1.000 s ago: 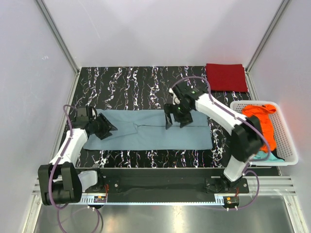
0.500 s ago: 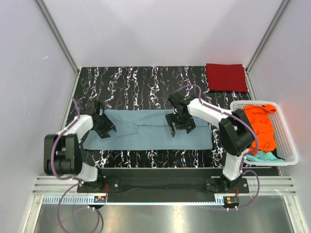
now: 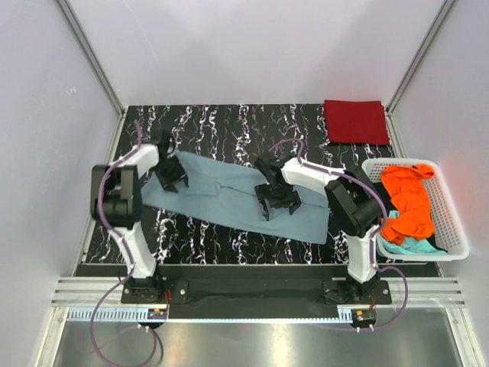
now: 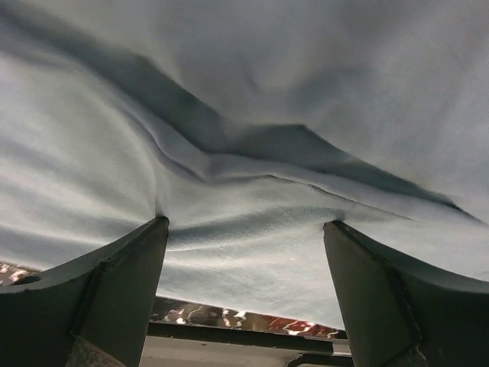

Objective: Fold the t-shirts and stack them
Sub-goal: Fold the tshirt

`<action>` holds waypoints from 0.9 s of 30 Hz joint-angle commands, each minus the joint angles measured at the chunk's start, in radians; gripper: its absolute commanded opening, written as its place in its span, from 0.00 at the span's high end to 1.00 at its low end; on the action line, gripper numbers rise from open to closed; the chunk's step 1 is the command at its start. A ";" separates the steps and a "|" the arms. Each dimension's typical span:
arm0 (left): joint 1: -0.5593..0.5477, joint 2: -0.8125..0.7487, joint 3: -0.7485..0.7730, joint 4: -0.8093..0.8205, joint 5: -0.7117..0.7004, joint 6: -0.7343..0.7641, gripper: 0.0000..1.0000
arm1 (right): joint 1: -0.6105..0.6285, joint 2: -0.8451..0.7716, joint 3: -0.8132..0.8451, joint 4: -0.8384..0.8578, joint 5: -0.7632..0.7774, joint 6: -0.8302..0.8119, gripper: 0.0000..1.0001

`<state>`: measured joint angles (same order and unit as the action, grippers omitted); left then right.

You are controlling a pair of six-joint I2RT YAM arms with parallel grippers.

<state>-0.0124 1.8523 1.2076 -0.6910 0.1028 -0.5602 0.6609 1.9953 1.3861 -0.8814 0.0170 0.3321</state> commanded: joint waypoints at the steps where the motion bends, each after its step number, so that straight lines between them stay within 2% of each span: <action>1: -0.024 0.171 0.197 0.081 -0.060 0.106 0.49 | 0.071 0.040 -0.019 0.047 -0.118 0.025 0.09; 7: -0.070 0.436 0.617 -0.013 -0.100 0.158 0.48 | 0.129 0.063 0.034 0.096 -0.299 0.068 0.07; 8: -0.075 0.470 0.670 -0.033 -0.085 0.160 0.48 | 0.134 0.069 0.054 0.105 -0.317 0.080 0.06; 9: -0.080 0.542 0.787 -0.054 -0.071 0.155 0.49 | 0.137 0.077 0.062 0.114 -0.333 0.103 0.06; 12: -0.107 0.648 0.964 -0.068 -0.029 0.170 0.49 | 0.158 0.100 0.102 0.162 -0.403 0.165 0.05; 15: -0.132 0.726 1.087 -0.071 0.032 0.194 0.49 | 0.186 0.118 0.114 0.260 -0.488 0.237 0.05; 19: -0.175 0.757 1.104 -0.067 0.028 0.229 0.48 | 0.229 0.123 0.110 0.419 -0.545 0.312 0.04; 22: -0.195 0.772 1.121 -0.022 0.095 0.233 0.48 | 0.233 0.122 0.082 0.546 -0.581 0.375 0.00; 27: -0.248 0.786 1.166 0.045 0.138 0.270 0.47 | 0.233 0.158 0.117 0.637 -0.606 0.456 0.00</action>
<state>-0.2123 2.5954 2.3558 -0.6724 0.1528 -0.3283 0.8967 2.1246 1.4807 -0.3992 -0.5564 0.7063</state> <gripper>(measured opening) 0.525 0.994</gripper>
